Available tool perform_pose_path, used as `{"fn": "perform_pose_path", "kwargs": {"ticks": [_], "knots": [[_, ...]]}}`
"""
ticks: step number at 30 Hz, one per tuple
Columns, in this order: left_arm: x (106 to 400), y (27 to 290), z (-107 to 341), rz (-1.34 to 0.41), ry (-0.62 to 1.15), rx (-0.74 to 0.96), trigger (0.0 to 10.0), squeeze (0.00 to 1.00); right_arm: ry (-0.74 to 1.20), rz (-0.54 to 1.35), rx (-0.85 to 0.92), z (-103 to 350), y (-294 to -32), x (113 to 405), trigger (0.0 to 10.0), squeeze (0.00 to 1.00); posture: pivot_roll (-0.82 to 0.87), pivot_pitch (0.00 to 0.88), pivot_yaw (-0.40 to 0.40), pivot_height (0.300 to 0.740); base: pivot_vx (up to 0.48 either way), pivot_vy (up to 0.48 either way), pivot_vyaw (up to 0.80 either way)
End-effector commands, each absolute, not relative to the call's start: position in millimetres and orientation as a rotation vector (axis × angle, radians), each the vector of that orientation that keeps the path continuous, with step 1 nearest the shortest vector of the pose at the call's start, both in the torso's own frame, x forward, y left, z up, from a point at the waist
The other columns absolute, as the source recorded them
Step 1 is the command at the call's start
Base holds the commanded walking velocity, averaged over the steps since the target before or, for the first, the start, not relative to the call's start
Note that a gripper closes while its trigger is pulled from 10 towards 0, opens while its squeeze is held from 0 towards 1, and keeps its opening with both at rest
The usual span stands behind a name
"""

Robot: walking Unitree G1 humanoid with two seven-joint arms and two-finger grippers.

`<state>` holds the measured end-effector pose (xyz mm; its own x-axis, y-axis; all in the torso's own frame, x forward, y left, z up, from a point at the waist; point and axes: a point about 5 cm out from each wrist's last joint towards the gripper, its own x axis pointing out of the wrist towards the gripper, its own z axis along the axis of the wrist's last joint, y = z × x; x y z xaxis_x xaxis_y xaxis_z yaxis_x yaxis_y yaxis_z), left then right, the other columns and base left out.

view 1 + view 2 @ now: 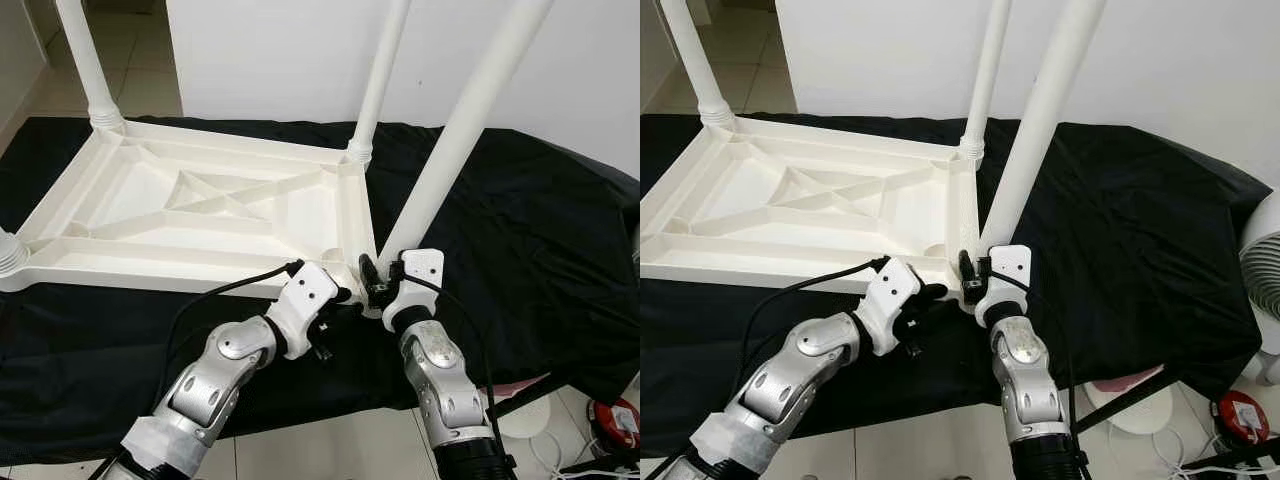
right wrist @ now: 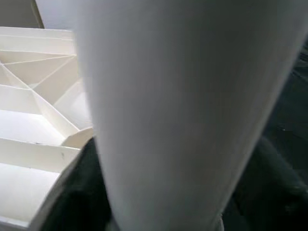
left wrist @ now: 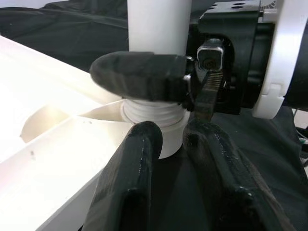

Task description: Building children table

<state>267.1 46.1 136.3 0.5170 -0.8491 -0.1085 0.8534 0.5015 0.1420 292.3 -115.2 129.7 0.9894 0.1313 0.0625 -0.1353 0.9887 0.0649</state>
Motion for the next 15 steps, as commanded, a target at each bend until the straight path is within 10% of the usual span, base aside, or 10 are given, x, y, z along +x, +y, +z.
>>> {"fn": "perform_pose_path", "kwargs": {"ticks": [1,10,11,13,15], "knots": [[264.1,40.8,135.7,-1.104,0.024,0.197,10.0,0.0,-0.037,0.107,0.076,126.9,-119.8,290.0,10.0,1.0,0.04,0.005,-0.098,0.74,0.0,0.0,0.0],[260.5,36.8,135.6,-1.112,0.021,0.186,10.0,0.0,-0.002,0.298,0.077,126.9,-136.4,297.5,10.0,1.0,0.04,0.0,-0.099,0.74,0.0,0.0,0.0],[260.4,36.7,135.6,-1.114,0.021,0.186,10.0,0.0,0.003,0.342,0.054,126.1,-140.5,298.6,10.0,0.83,0.04,0.0,-0.099,0.74,0.0,0.0,0.0],[261.6,37.1,135.6,-1.113,0.02,0.191,10.0,0.0,0.01,0.445,-0.01,125.1,-146.4,300.1,10.0,0.0,0.04,0.0,-0.097,0.74,0.0,0.0,0.0],[262.8,37.7,135.9,-1.109,0.019,0.195,10.0,0.0,0.014,0.501,-0.04,124.6,-147.7,300.1,10.0,0.0,0.04,0.0,-0.098,0.74,0.0,0.0,0.0]]}}
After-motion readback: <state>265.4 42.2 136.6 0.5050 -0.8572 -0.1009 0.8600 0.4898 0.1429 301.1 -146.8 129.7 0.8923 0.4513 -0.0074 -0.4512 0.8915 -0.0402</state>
